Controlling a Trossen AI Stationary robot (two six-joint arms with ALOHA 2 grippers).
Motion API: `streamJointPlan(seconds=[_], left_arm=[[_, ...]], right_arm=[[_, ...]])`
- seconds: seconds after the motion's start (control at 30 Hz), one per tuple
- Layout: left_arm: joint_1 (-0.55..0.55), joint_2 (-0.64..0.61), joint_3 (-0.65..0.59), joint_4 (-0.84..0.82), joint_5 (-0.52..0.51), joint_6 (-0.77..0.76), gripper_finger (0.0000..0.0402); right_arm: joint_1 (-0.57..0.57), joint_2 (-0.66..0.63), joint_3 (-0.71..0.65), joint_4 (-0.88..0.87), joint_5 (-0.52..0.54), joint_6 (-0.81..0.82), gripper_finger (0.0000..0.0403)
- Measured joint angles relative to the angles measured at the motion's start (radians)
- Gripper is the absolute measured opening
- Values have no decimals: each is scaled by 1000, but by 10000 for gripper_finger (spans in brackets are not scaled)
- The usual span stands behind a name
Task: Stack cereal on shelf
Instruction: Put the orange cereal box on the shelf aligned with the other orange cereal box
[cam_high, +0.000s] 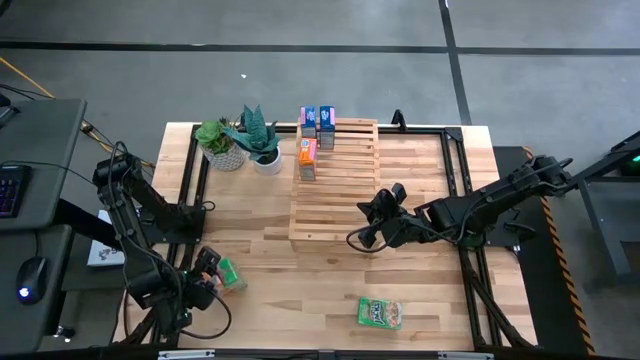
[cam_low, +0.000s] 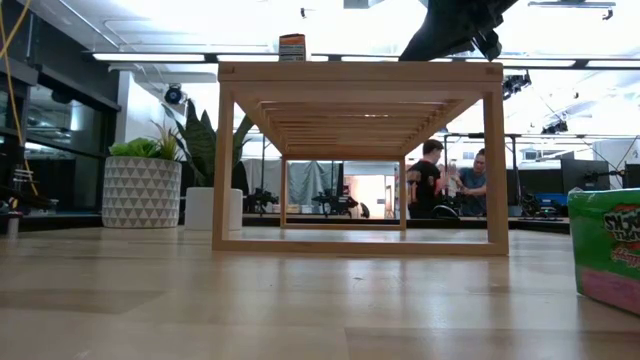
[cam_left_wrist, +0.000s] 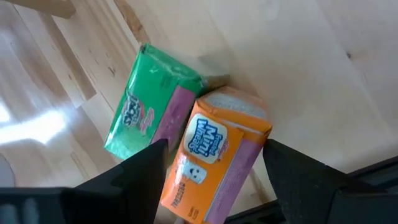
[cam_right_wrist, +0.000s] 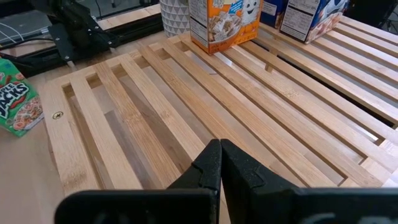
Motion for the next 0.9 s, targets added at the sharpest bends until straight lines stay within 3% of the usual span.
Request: streamJointPlan(seconds=[0.67, 0.9], left_arm=[[31, -1, -47, 16, 49, 1, 253], [31, 1, -3, 16, 63, 24, 193]], right_arm=[[0, 0, 0, 0, 5, 0, 0], [0, 0, 0, 0, 13, 0, 0]])
